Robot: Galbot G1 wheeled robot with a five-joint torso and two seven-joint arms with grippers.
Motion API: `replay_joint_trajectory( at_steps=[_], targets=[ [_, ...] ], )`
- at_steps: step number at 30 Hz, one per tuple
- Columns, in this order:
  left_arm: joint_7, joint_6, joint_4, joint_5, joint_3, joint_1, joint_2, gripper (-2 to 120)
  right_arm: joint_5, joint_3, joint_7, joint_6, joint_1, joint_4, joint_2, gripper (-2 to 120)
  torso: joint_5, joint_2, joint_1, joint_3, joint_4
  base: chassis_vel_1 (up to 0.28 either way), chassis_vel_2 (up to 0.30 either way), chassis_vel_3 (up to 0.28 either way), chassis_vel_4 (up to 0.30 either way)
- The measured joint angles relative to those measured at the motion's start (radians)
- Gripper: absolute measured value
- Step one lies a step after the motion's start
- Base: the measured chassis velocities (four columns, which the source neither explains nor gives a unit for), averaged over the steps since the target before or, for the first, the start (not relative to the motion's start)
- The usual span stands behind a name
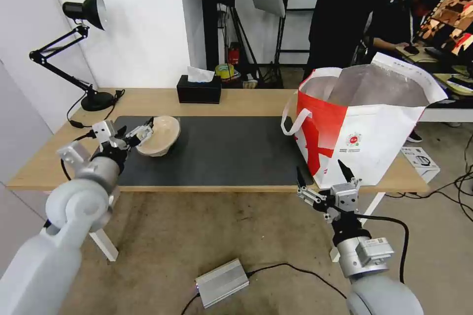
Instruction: Pick up the trash from the table and place it into the takeout bag.
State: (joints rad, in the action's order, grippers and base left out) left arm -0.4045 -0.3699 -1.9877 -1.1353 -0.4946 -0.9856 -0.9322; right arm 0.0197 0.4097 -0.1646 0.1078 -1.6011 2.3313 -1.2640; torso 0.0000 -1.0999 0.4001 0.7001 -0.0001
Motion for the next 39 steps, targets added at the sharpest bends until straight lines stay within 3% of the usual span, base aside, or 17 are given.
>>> replay_joint_trajectory(
  at_steps=[6,16,21,39],
  targets=[
    [-0.003,-0.021,0.056,-0.017,0.042,0.068,0.024,100,0.0,-0.002,0.0,0.0,0.0,-0.007,0.0,100,-0.0002,0.0,0.0,0.0,0.0002,0.0,0.0,0.0,0.0],
    [-0.069,-0.072,0.181,-0.095,0.129,0.224,0.037,100,0.0,-0.007,0.0,0.0,0.005,-0.012,-0.001,100,0.0,0.0,0.0,0.0,0.0,0.0,0.0,0.0,0.0],
    [-0.128,-0.124,0.21,-0.097,0.149,0.253,0.041,100,0.001,-0.005,-0.001,0.0,0.007,-0.012,-0.003,100,0.0,0.0,0.0,0.0,0.0001,0.0,0.0,0.0,0.0],
    [-0.216,-0.177,0.331,-0.133,0.214,0.353,0.016,100,0.001,-0.011,-0.002,0.0,0.006,-0.015,-0.001,100,0.0,0.0,0.0,0.0,0.0001,0.0,0.0,0.0,0.0]
  ],
)
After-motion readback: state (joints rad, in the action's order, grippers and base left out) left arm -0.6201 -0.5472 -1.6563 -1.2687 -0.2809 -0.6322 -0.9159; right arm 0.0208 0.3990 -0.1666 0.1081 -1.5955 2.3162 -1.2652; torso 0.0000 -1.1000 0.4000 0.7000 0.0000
